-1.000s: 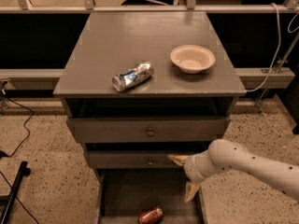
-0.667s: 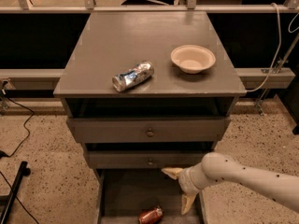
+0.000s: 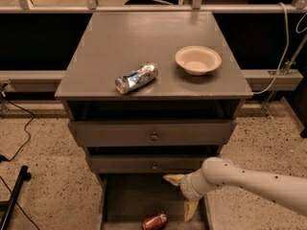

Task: Pick coke can from bottom drawer and place on counter

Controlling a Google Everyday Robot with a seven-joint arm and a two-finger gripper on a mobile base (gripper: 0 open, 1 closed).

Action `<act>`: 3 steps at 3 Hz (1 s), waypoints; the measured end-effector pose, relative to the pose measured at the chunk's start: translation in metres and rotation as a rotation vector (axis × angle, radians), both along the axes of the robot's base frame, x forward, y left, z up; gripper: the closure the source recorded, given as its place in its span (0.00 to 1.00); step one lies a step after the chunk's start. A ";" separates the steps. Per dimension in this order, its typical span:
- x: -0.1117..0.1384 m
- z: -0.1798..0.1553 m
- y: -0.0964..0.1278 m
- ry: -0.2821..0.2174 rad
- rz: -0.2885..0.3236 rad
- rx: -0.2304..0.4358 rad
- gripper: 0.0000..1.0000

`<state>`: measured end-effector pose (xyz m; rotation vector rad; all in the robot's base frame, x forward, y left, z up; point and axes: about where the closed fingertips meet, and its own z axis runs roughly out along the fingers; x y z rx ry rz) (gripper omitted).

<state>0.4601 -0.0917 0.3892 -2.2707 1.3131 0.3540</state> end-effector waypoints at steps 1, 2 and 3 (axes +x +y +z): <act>0.011 -0.043 -0.003 0.046 -0.014 -0.053 0.00; 0.010 -0.094 -0.006 0.083 -0.036 -0.074 0.00; 0.007 -0.136 -0.012 0.099 -0.079 -0.072 0.00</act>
Offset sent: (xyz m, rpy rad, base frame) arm 0.0094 -0.0094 -0.1628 -0.0915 0.1209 -0.0762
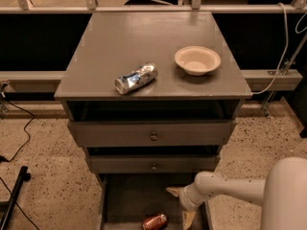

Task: Pick coke can from bottom drawer and place on counter

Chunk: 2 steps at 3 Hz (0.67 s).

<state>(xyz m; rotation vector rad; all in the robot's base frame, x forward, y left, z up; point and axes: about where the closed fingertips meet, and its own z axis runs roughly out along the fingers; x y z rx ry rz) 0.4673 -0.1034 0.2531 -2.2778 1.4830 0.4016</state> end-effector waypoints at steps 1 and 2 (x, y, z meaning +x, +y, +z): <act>0.001 -0.029 0.001 -0.003 -0.030 0.027 0.01; 0.003 -0.053 0.012 0.001 -0.025 0.065 0.13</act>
Offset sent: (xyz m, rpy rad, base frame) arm 0.0103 0.0246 -0.0818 0.1122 0.0001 -0.0164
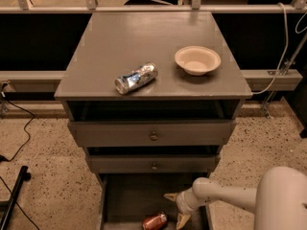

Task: Pick coke can from bottom drawer and place on counter

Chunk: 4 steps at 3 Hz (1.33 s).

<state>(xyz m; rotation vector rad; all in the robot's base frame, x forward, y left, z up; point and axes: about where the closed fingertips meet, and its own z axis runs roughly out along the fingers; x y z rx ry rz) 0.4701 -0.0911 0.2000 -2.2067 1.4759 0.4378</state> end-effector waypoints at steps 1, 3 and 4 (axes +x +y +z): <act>0.006 -0.010 0.014 -0.007 0.030 0.018 0.12; 0.017 -0.017 0.032 -0.011 0.085 0.014 0.21; 0.016 -0.031 0.037 0.004 0.103 0.019 0.22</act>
Offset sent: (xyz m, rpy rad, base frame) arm 0.0283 0.0282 -0.0035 0.0123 -0.0508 0.0822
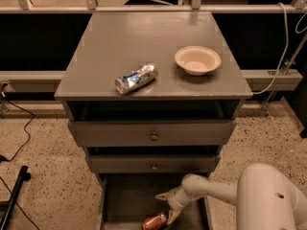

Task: Pick coke can from bottom drawer and place on counter

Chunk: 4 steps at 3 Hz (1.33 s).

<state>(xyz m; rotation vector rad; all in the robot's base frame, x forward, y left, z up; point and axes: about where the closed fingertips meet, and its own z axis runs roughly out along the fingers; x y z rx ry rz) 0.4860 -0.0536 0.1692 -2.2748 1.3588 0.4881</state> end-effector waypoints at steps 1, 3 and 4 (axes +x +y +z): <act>-0.003 -0.013 0.004 0.015 0.012 0.011 0.22; -0.018 -0.036 0.019 0.070 0.055 0.031 0.23; -0.024 -0.044 0.027 0.094 0.079 0.037 0.41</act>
Offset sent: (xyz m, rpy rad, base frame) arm -0.0195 0.0124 -0.0431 0.0206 0.0821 0.0448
